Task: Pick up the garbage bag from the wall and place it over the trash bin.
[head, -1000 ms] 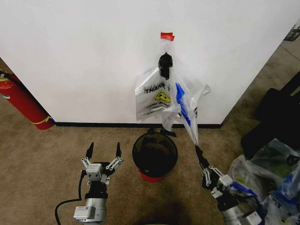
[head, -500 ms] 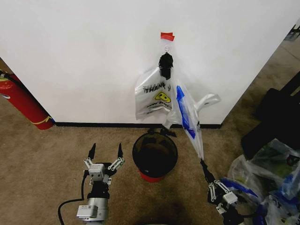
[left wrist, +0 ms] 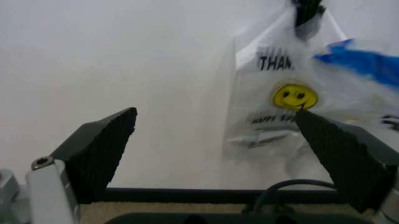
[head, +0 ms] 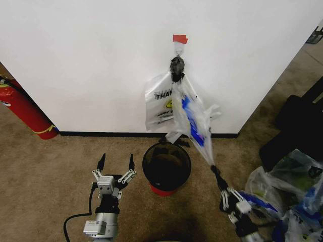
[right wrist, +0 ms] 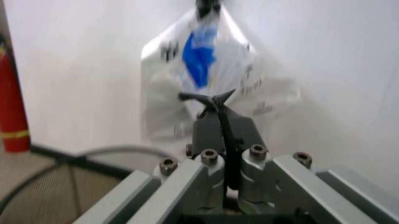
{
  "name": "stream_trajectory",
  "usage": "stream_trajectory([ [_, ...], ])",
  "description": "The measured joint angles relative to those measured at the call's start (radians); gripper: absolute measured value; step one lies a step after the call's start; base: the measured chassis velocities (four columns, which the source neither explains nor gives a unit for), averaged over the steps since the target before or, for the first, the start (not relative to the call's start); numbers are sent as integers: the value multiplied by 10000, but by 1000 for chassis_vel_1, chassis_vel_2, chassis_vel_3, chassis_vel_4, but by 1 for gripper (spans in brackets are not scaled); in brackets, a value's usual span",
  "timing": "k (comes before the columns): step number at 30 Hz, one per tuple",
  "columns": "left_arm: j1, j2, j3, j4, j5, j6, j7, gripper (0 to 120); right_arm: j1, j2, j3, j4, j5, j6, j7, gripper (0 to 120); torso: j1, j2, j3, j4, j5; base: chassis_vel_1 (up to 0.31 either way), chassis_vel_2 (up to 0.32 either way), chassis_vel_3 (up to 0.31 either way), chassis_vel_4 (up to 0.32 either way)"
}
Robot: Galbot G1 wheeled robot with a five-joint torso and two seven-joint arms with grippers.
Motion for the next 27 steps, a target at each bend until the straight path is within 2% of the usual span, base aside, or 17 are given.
stream_trajectory([
  [2, -45, 148, 74, -155, -184, 128, 2, 100, 127, 21, -53, 125, 33, -167, 75, 0, 0, 0, 0, 0, 0, 0, 0, 0, 0],
  [5, -282, 670, 315, -712, -965, 676, 29, 100, 390, 62, -183, 439, 371, -667, 240, 0, 0, 0, 0, -3, -1, 0, 0, 0, 0],
  [7, -682, 1312, 576, -1201, -1940, 1305, 76, 100, 598, 140, -215, 589, 628, -1013, 422, 0, 0, 0, 0, 1, 0, 0, 0, 0, 0],
  [8, -682, 1312, 576, -1201, -1940, 1305, 76, 100, 598, 140, -215, 589, 628, -1013, 422, 0, 0, 0, 0, 1, 0, 0, 0, 0, 0],
  [9, -1092, 1782, 756, -1451, -2702, 1725, 93, 100, 705, 191, -199, 609, 695, -1133, 489, 0, 0, -1, 0, -1, -1, 0, 0, 0, 0],
  [10, -2254, 2821, 1075, -1848, -4667, 2713, 67, 100, 879, 262, -124, 610, 732, -1284, 550, 0, 0, 0, 1, -3, -1, 0, 0, 0, 0],
  [12, -3514, 3621, 1486, -1933, -6558, 3587, 1, 100, 955, 283, -103, 610, 846, -1462, 568, 0, 0, -1, 1, -6, -2, 0, 0, 0, 0],
  [14, -4453, 3954, 1920, -1833, -7695, 4032, -7, 100, 1061, 332, -148, 610, 1040, -1699, 627, 0, 0, 0, 1, -1, -1, 0, 0, 0, 0],
  [17, -5717, 4054, 2628, -1428, -8378, 4261, 14, 99, 1142, 443, -199, 610, 1160, -1850, 683, 0, 0, -1, 1, 1, -2, 0, 0, 0, 0],
  [18, -6510, 4000, 3037, -1115, -8664, 4351, 43, 99, 1165, 505, -200, 610, 1165, -1884, 696, 0, 1, -1, 1, -6, -4, 0, 0, 0, 0],
  [21, -8168, 3647, 4070, -76, -9013, 4425, 107, 99, 1127, 559, -188, 615, 1166, -1952, 703, 0, 1, -1, 1, -5, -1, 0, 0, 0, 0],
  [22, -8168, 3647, 4070, -76, -9013, 4425, 107, 99, 1127, 559, -188, 615, 1166, -1952, 703, 0, 1, -1, 1, -5, -1, 0, 0, 0, 0],
  [27, -9776, 3244, 5486, 1478, -9194, 4229, 294, 98, 1011, 504, 28, 640, 1218, -1958, 689, 0, 1, -1, 2, -2, 1, 0, 0, 0, 0],
])
